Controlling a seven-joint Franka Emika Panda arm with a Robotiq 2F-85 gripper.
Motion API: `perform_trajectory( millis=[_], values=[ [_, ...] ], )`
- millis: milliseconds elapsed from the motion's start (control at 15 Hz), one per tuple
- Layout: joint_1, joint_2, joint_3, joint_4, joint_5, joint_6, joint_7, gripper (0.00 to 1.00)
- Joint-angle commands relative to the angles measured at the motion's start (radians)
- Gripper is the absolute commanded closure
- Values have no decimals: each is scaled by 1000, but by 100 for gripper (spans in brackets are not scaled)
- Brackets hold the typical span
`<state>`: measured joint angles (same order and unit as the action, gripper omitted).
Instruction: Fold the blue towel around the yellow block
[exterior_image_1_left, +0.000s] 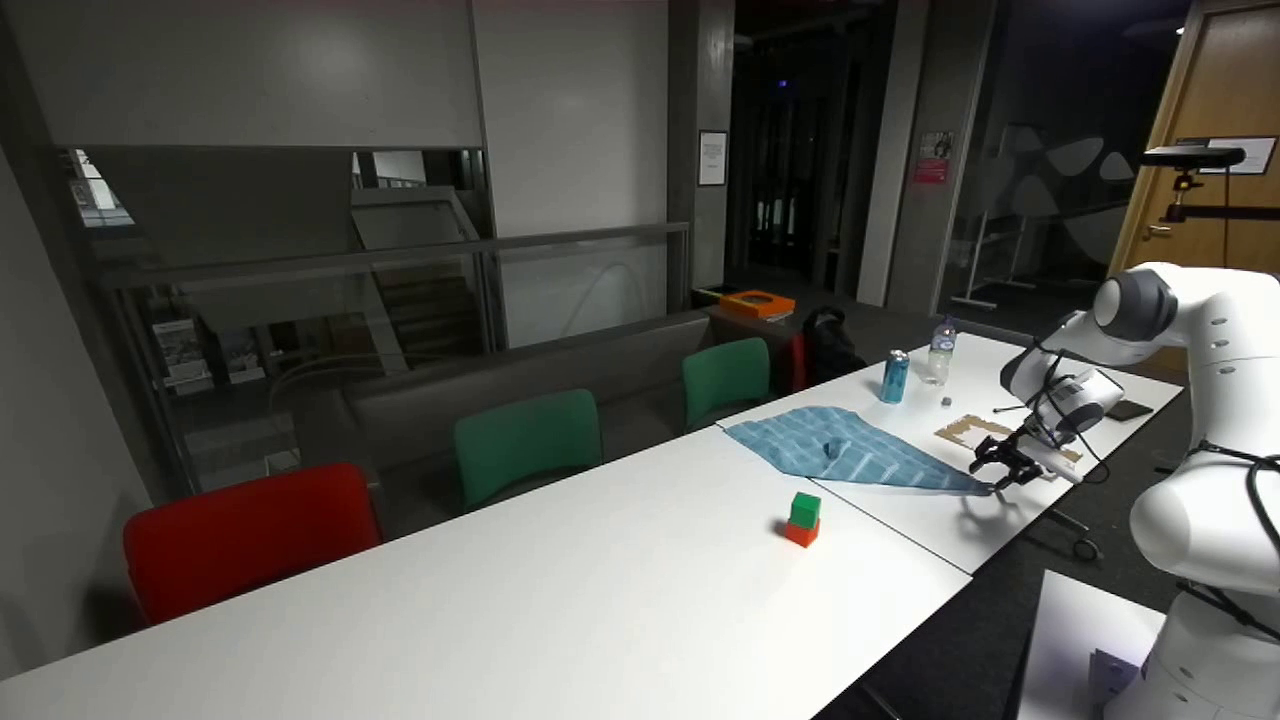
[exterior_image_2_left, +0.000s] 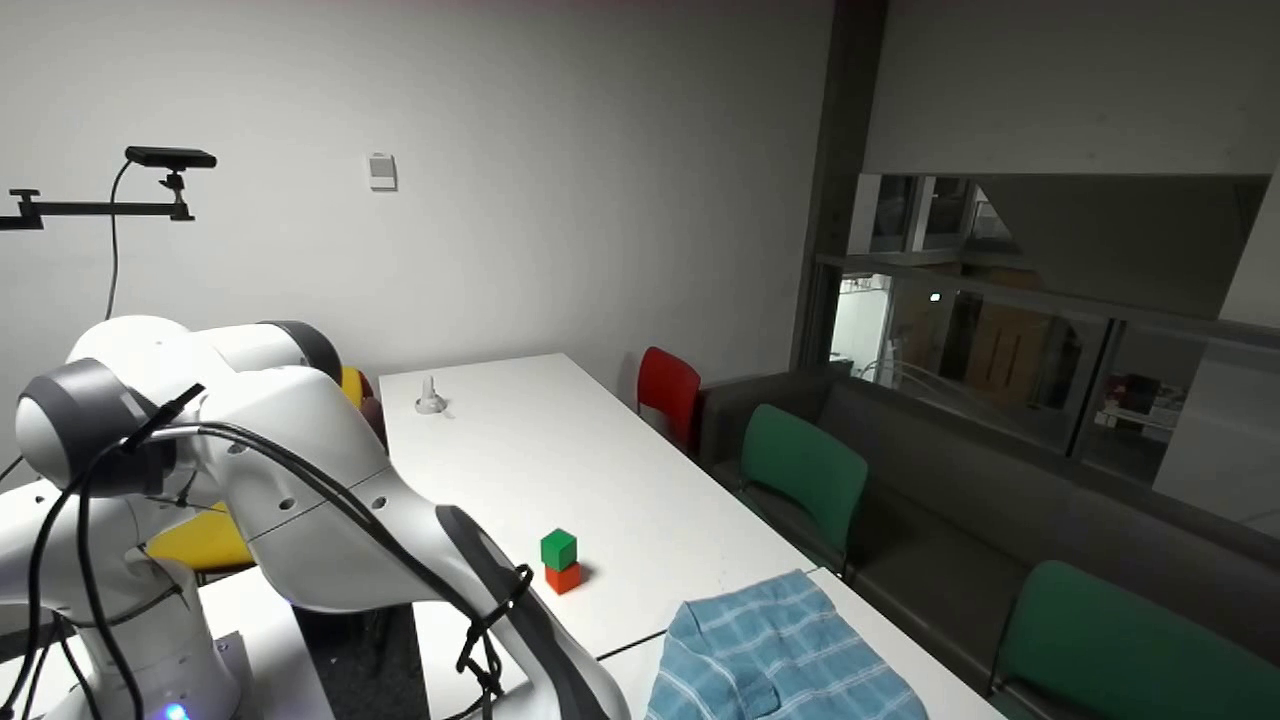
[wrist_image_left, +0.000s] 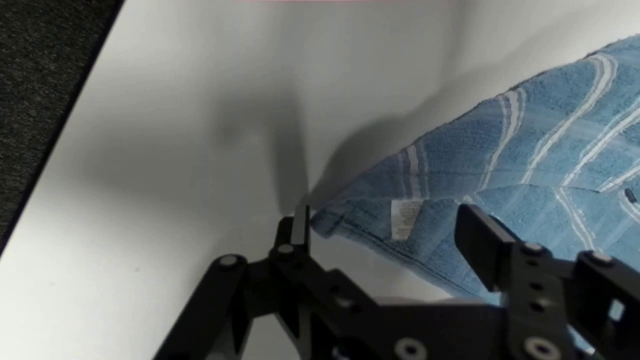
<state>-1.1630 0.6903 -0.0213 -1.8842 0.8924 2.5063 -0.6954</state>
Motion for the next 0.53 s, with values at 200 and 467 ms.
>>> perform_trajectory(
  millis=[200,467],
  values=[
    [1,-14,-7,-10,-2,-28,-42,81],
    [-1,-16,-7,-8,-2,-35,-38,100]
  ],
)
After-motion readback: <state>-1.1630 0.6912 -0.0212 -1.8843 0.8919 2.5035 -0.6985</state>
